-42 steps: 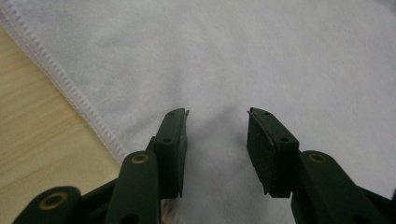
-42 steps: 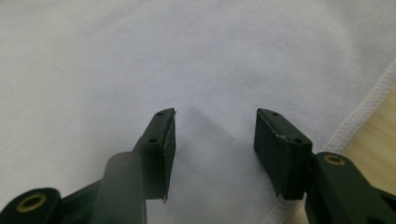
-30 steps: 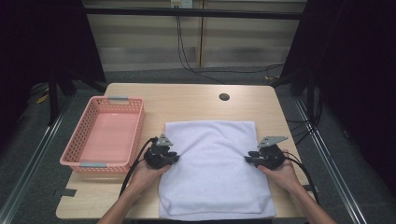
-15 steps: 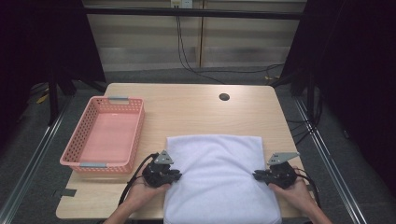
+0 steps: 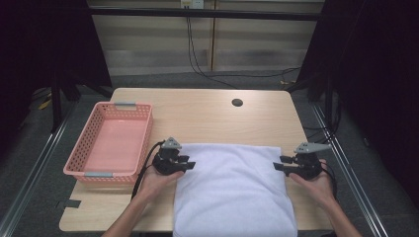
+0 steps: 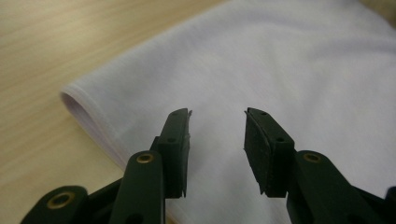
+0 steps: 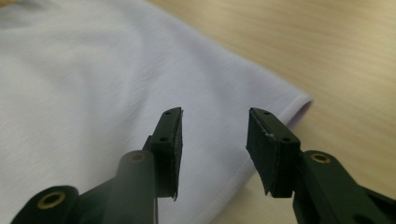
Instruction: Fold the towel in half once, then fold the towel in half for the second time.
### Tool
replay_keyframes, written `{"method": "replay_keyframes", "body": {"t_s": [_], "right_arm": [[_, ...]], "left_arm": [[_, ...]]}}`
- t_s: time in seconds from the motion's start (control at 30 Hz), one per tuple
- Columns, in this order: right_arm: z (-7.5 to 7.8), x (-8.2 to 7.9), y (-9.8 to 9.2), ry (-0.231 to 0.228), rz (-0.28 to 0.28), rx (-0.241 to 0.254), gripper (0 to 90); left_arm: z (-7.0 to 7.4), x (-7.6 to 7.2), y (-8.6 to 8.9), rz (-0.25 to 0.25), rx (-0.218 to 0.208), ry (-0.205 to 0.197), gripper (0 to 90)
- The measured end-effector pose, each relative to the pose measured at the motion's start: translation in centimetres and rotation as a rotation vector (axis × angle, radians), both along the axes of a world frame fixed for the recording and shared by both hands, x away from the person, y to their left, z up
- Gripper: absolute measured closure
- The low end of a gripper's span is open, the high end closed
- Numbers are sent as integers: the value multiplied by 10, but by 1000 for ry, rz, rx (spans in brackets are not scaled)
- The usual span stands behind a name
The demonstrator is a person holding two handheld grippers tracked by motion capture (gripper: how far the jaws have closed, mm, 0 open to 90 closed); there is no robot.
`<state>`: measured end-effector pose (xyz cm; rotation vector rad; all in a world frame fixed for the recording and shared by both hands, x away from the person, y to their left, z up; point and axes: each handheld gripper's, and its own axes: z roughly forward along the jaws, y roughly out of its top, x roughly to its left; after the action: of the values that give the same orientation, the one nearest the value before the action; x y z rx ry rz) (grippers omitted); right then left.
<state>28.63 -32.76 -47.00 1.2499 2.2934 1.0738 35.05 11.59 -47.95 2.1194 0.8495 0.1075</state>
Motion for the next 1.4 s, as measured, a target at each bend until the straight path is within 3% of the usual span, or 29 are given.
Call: {"method": "replay_keyframes", "body": {"t_s": [0.07,0.13,0.23,0.3,0.33,0.4,0.47,0.53,0.6,0.7,0.73,0.77,0.8,0.87,0.93,1.03,1.07,1.13,1.27,1.4], "right_arm": [[0,14,-4,-11,-31,-9,543],[-1,21,-7,-16,-37,-12,540],[-7,44,-9,-4,-49,-14,505],[-9,53,-7,1,-58,-39,496],[-10,58,-7,13,-54,-30,495],[-13,64,-7,12,-63,-27,487],[-19,69,-10,41,-66,-25,482],[-24,71,-12,70,-60,-21,475],[-28,72,-13,67,-46,-19,475],[-33,71,-11,75,-39,-20,496],[-33,71,-11,70,-28,-24,534],[-33,71,-11,78,-20,-21,613],[-33,71,-11,78,-20,-21,613],[-33,70,-10,88,-5,-4,740],[-33,70,-10,88,-1,6,802],[-33,72,-10,102,-4,25,836],[-33,72,-11,104,-4,29,840],[-32,73,-11,105,-3,32,846],[-25,73,-16,77,-28,64,848],[-13,74,-22,34,-42,97,854]], "left_arm": [[-2,11,1,39,-1,-21,573],[-2,16,2,55,-9,-4,554],[-4,31,0,110,-18,-20,539],[-4,35,1,121,-13,-28,523],[-5,43,3,151,-62,-9,519],[-8,48,6,160,-58,6,500],[-10,49,6,168,-60,10,479],[-15,49,6,159,-35,37,462],[-14,48,7,177,-3,16,449],[-13,48,12,185,18,13,432],[-14,49,13,172,42,11,431],[-14,49,13,172,42,11,418],[-16,50,14,166,34,20,418],[-21,53,15,163,38,26,425],[-22,54,13,159,53,20,466],[-23,53,6,103,51,24,562],[-23,54,6,75,42,37,660],[-23,55,5,73,24,40,817],[-17,58,9,100,-50,43,853],[-6,61,11,105,-54,16,854]]}}
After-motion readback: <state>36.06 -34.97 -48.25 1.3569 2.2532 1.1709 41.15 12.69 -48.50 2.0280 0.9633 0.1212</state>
